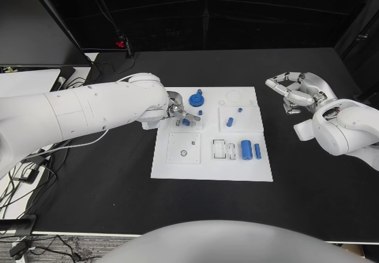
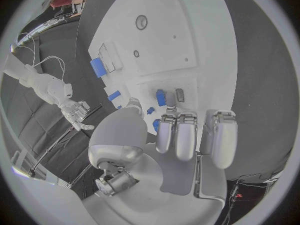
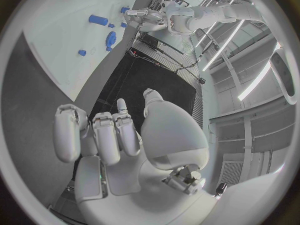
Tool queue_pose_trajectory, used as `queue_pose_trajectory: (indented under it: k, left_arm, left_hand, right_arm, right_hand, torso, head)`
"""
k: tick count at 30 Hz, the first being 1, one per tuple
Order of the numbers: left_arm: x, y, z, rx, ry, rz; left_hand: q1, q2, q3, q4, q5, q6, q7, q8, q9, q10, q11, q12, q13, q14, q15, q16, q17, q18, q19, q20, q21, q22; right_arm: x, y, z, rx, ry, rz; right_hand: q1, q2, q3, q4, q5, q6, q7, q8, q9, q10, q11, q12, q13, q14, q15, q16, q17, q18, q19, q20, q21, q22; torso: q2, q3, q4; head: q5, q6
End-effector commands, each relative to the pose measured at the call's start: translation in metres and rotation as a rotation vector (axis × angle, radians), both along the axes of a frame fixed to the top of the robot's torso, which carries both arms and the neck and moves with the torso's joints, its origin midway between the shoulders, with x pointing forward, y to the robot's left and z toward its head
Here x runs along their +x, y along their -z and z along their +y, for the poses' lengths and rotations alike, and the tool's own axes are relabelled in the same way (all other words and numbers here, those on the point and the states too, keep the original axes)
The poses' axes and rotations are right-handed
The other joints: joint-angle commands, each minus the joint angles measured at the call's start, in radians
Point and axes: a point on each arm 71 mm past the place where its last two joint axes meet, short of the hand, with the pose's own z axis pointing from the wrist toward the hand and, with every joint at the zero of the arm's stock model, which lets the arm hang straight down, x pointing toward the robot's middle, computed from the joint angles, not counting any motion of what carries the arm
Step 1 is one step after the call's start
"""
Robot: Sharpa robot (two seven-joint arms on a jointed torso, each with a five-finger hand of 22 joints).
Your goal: Assemble the parts on the task board
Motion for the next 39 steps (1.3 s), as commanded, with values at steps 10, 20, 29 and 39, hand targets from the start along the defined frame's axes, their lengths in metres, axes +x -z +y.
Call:
queue_pose_trajectory:
  k: [10,20,29,39]
  left_arm:
    - [0.0002,-0.0017,-0.0013,-0.018,0.007,-0.014]
    - [0.0010,-0.0024,-0.0020,-0.031,0.011,-0.023]
    - [0.0020,-0.0025,-0.0037,-0.033,0.018,-0.023]
    - [0.0025,-0.0030,-0.0038,-0.039,0.017,-0.029]
  left_hand:
    - [0.021,0.017,-0.019,0.000,0.015,0.004,-0.014,0.038,0.031,0.104,-0.013,-0.005,0.263,0.103,-0.011,0.001,0.263,-0.014,0.104,-0.005,0.003,0.263]
    - [0.032,0.026,-0.031,0.000,0.018,-0.004,-0.019,0.063,0.058,0.104,-0.017,-0.005,0.263,0.103,-0.015,0.001,0.263,-0.014,0.104,-0.009,0.003,0.263]
    - [0.048,0.039,-0.037,-0.001,0.022,-0.031,-0.016,0.049,0.058,0.104,-0.016,-0.005,0.263,0.103,-0.015,0.001,0.263,-0.014,0.104,-0.010,0.003,0.263]
    - [0.055,0.044,-0.037,-0.002,0.024,-0.031,-0.016,0.048,0.057,0.104,-0.016,-0.005,0.263,0.103,-0.015,0.001,0.263,-0.014,0.104,-0.010,0.003,0.263]
  right_arm:
    - [0.0003,0.0001,0.0013,0.001,-0.006,0.004]
    - [0.0005,0.0005,0.0015,0.001,-0.006,0.006]
    - [0.0005,0.0006,0.0015,0.001,-0.006,0.007]
    - [0.0006,0.0008,0.0015,0.001,-0.006,0.007]
  right_hand:
    - [0.002,0.013,-0.008,0.000,0.001,-0.006,0.066,0.005,-0.002,0.106,0.008,0.002,0.263,0.102,0.007,0.002,0.263,0.015,-0.001,0.004,0.000,0.202]
    - [0.002,0.013,-0.008,0.000,0.001,-0.006,0.066,0.005,-0.002,0.106,0.008,0.002,0.263,0.102,0.007,0.002,0.263,0.015,-0.001,0.004,0.000,0.202]
    - [0.002,0.014,-0.009,0.000,0.001,-0.006,0.066,0.006,-0.002,0.106,0.009,0.002,0.263,0.102,0.007,0.002,0.263,0.016,-0.002,0.004,-0.001,0.202]
    - [0.002,0.014,-0.009,0.000,0.001,-0.006,0.066,0.006,-0.002,0.106,0.009,0.002,0.263,0.102,0.007,0.002,0.263,0.016,-0.002,0.004,-0.001,0.202]
  torso:
    - [0.000,-0.0001,-0.0001]
    - [0.000,0.0002,-0.0004]
    - [0.000,-0.0001,-0.0011]
    - [0.000,-0.0001,-0.0004]
  head:
    - [-0.002,-0.002]
    - [0.000,-0.002]
    - [-0.001,-0.002]
    - [-0.001,-0.002]
